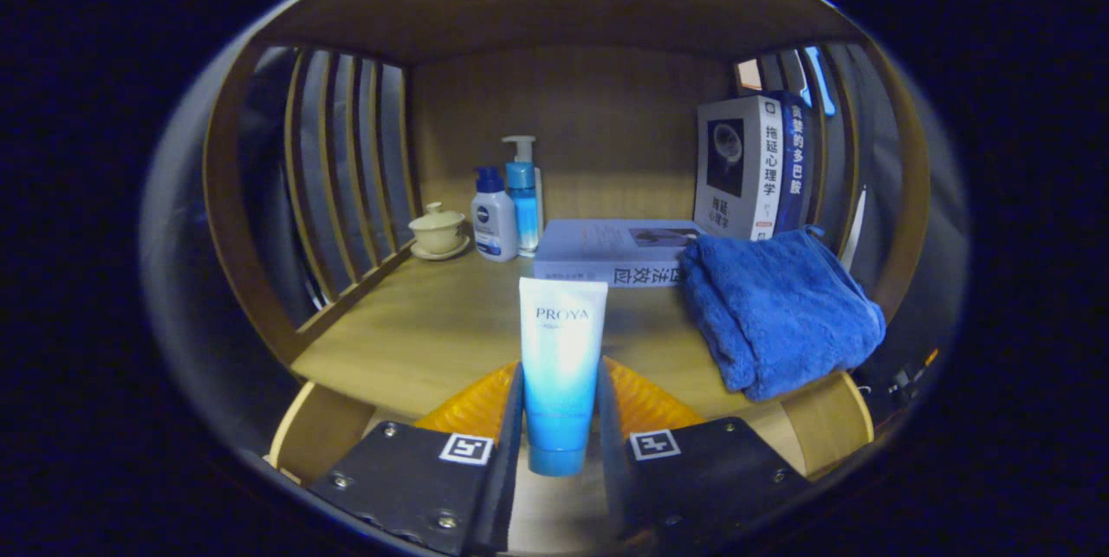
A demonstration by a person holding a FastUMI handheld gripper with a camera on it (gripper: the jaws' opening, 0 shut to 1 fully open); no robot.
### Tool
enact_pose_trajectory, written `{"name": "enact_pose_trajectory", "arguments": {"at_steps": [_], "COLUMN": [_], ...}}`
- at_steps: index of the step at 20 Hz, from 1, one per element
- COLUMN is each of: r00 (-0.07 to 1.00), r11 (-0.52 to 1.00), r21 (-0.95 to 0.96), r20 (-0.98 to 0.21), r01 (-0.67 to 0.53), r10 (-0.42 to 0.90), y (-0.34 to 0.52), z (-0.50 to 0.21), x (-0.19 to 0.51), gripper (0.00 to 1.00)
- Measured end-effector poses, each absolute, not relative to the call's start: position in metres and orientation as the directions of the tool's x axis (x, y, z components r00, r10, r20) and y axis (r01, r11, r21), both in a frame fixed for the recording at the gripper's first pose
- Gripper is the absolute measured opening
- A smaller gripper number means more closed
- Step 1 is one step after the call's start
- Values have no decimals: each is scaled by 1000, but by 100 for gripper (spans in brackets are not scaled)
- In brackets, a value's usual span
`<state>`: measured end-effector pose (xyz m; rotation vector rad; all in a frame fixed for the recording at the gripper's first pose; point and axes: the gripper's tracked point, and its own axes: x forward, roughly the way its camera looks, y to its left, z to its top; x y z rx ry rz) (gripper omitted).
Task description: Pull open the drawer, take out the items inside it, and place them on the countertop above the cabinet.
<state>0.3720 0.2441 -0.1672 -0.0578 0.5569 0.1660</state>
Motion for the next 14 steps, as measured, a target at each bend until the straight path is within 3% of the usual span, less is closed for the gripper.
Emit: {"name": "enact_pose_trajectory", "arguments": {"at_steps": [14], "r00": [828], "r11": [997], "r21": [-18], "r20": [-559], "r01": [-71], "r10": [49], "y": [257], "z": [-201], "x": [414], "gripper": [43]}}
